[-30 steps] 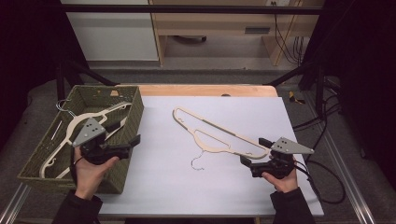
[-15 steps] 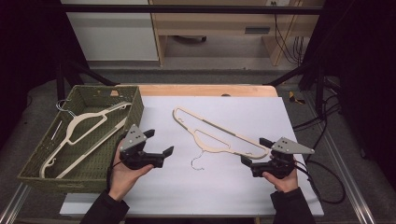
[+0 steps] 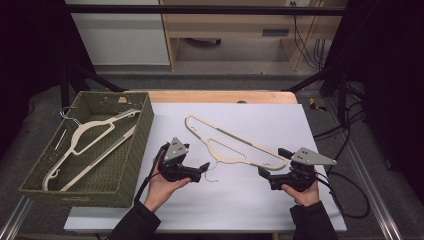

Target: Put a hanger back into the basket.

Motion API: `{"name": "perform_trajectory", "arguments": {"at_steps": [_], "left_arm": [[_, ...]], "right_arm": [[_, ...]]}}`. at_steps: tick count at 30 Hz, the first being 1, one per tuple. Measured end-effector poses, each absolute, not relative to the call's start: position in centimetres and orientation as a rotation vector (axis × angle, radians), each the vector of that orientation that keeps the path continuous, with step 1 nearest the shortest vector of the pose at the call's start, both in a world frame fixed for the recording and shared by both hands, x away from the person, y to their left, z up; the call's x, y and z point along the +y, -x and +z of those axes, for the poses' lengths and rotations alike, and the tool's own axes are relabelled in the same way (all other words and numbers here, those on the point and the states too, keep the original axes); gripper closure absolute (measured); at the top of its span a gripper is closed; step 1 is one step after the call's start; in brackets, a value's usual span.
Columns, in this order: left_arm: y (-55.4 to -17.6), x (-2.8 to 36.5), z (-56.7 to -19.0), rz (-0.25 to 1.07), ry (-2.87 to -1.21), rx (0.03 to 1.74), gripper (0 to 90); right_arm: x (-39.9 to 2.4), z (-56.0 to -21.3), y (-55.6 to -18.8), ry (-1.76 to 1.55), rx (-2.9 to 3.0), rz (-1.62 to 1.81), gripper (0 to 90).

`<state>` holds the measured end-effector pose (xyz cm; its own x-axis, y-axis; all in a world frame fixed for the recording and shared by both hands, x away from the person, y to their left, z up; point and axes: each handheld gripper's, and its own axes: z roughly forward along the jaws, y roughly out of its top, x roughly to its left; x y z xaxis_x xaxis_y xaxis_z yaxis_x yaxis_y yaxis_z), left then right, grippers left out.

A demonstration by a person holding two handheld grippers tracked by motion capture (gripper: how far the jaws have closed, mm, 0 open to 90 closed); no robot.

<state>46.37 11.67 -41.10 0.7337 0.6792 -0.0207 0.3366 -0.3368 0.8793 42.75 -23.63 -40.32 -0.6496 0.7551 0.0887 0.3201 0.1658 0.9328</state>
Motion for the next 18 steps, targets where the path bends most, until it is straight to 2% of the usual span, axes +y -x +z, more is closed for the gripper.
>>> {"name": "perform_trajectory", "arguments": {"at_steps": [13, 18], "left_arm": [[-47.9, 8.7, -44.6, 0.399, -2.009, 0.867, 15.5], [-48.4, 8.1, -45.8, 0.398, -2.019, 0.895, 25.0]], "right_arm": [[-23.6, -40.6, -42.9, -1.025, 2.055, 1.486, 3.0], [-23.6, -40.6, -42.9, -1.025, 2.06, 1.482, 3.1]]}}
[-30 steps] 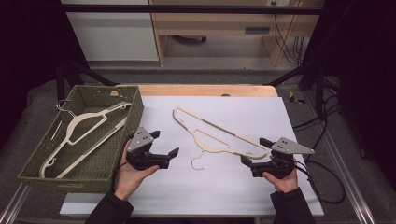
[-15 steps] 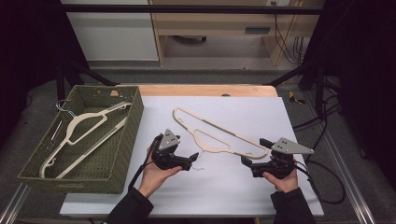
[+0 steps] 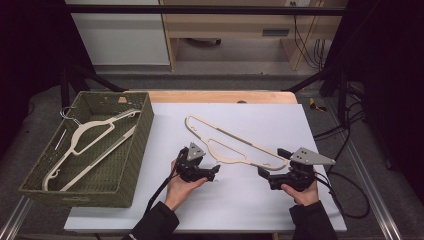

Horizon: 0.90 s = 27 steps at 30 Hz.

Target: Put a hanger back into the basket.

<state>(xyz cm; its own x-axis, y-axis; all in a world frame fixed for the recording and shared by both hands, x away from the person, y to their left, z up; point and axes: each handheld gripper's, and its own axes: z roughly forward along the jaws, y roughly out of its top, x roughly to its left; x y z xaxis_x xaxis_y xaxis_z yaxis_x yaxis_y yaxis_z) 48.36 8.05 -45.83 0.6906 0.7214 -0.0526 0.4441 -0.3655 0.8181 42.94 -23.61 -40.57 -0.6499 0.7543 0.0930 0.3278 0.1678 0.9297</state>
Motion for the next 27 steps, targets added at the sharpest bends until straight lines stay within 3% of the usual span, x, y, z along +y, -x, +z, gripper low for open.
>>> {"name": "perform_trajectory", "arguments": {"at_steps": [6, 16, 27], "left_arm": [[-49.0, 7.3, -47.0, 0.39, -2.036, 0.94, 43.0], [-49.6, 6.3, -48.1, 0.377, -2.06, 0.97, 62.8], [-49.5, 5.5, -48.4, 0.434, -2.089, 1.015, 74.2]], "right_arm": [[-23.5, -40.7, -43.1, -1.018, 2.07, 1.47, 3.2], [-23.3, -40.9, -43.2, -1.03, 2.076, 1.462, 3.3], [-23.1, -41.0, -43.4, -1.022, 2.083, 1.451, 3.3]]}}
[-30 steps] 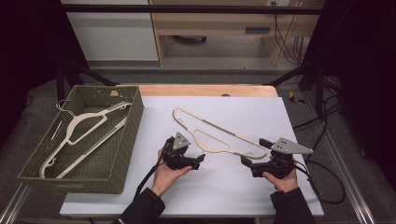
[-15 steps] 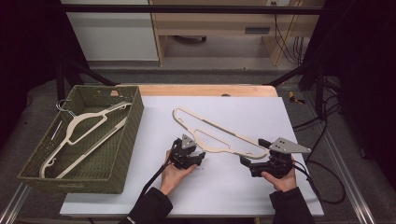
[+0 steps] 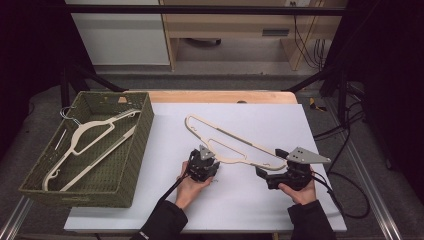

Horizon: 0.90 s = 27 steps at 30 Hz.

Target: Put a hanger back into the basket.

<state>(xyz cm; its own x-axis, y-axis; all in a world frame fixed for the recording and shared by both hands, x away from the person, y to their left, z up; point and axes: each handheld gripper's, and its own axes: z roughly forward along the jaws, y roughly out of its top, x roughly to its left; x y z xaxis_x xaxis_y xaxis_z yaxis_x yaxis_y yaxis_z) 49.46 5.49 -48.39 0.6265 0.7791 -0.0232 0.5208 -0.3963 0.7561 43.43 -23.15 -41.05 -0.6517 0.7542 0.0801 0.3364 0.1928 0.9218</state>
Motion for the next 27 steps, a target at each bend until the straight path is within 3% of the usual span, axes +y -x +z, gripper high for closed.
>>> {"name": "perform_trajectory", "arguments": {"at_steps": [15, 27], "left_arm": [[-49.6, 4.5, -47.9, 0.455, -2.131, 1.075, 88.4], [-49.5, 5.0, -47.1, 0.447, -2.135, 1.052, 88.6]], "right_arm": [[-22.3, -41.4, -44.2, -1.019, 2.115, 1.433, 3.6], [-20.2, -42.8, -46.3, -0.996, 2.203, 1.374, 5.0]]}}
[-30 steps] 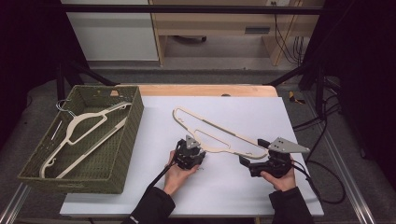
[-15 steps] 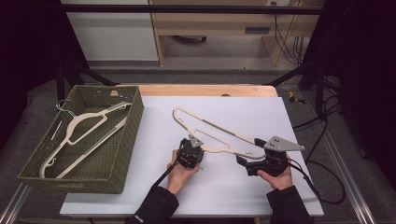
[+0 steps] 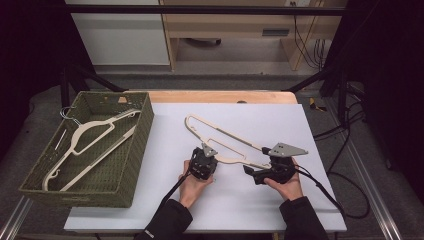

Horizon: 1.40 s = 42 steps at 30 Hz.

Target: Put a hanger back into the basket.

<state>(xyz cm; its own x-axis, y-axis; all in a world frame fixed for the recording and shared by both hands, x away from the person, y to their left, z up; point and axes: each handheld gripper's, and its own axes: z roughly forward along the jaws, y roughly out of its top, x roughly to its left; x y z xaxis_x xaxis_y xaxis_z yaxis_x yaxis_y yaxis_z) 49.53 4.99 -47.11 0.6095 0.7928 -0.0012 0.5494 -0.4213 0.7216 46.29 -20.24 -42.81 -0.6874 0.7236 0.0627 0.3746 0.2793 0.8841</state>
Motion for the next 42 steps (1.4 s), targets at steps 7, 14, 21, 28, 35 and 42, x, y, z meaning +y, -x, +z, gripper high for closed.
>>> {"name": "perform_trajectory", "arguments": {"at_steps": [7, 14, 21, 28, 35, 42], "left_arm": [[-49.1, 5.8, -45.2, 0.493, -2.155, 1.012, 88.7], [-48.9, 6.0, -43.8, 0.505, -2.184, 0.991, 88.7], [-48.9, 5.8, -42.8, 0.513, -2.214, 0.966, 88.7], [-48.9, 5.7, -42.3, 0.513, -2.237, 0.956, 88.7], [-48.7, 5.7, -42.0, 0.512, -2.233, 0.945, 88.7], [-48.6, 5.8, -41.9, 0.512, -2.238, 0.932, 88.5]], "right_arm": [[-18.4, -43.6, -47.9, -0.966, 2.259, 1.356, 7.8], [-16.1, -44.7, -49.4, -0.916, 2.321, 1.312, 13.7], [-13.7, -45.7, -50.5, -0.868, 2.383, 1.24, 20.7], [-13.0, -46.3, -50.7, -0.811, 2.412, 1.13, 36.3], [-12.8, -46.8, -50.7, -0.727, 2.417, 1.06, 60.2], [-12.7, -46.8, -50.4, -0.606, 2.435, 1.015, 69.3]]}}
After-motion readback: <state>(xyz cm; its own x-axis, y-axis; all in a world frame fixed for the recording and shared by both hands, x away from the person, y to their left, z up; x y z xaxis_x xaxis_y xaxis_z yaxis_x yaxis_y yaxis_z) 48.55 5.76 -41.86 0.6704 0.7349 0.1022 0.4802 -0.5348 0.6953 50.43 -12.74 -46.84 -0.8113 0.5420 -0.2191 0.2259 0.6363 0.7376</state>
